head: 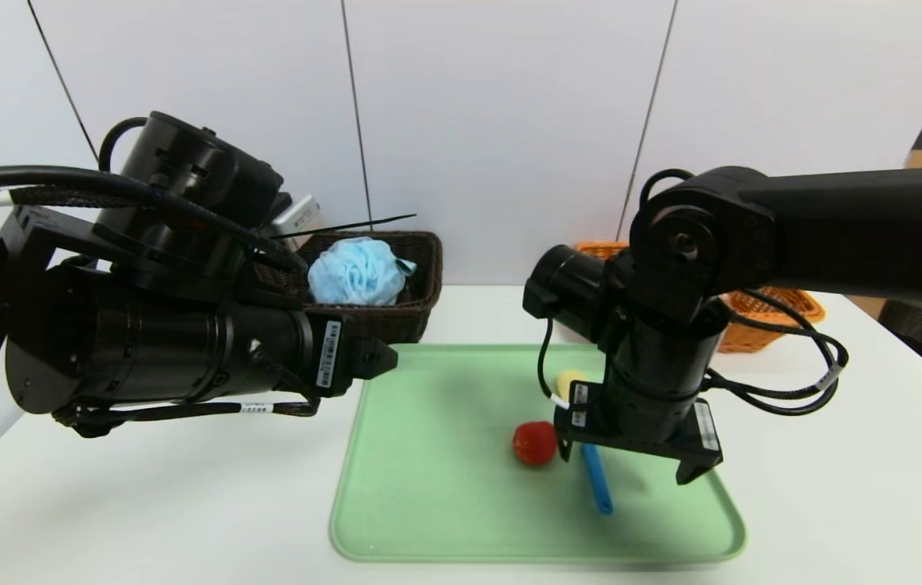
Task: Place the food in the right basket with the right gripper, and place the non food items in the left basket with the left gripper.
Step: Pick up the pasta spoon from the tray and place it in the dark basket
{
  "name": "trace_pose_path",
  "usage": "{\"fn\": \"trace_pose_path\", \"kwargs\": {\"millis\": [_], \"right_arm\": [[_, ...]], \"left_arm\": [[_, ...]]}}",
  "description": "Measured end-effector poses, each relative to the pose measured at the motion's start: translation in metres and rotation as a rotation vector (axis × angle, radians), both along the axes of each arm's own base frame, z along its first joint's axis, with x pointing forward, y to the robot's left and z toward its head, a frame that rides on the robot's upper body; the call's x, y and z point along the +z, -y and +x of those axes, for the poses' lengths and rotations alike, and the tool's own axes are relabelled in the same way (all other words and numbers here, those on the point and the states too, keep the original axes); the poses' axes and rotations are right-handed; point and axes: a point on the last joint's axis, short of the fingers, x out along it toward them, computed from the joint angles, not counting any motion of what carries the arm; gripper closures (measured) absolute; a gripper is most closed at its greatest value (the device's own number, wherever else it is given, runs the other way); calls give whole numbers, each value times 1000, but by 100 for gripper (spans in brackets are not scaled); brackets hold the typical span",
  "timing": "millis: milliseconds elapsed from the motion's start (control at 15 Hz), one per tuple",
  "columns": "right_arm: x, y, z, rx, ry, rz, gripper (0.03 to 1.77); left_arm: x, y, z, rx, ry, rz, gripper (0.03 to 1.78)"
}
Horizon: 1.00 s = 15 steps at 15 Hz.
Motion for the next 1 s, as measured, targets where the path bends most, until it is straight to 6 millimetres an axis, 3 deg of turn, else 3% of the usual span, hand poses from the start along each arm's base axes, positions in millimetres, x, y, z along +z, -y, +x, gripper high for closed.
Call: {"fn": "trace_pose_path", "kwargs": {"millis": [600,1000], "right_arm": [[-11,10,13,26,-20,-37,10],[-19,5,21,45,2,-60,10]], "left_arm": [[2,-2,-1,3,7,-5,12],[4,-2,-2,-1,14,-4,12]]}}
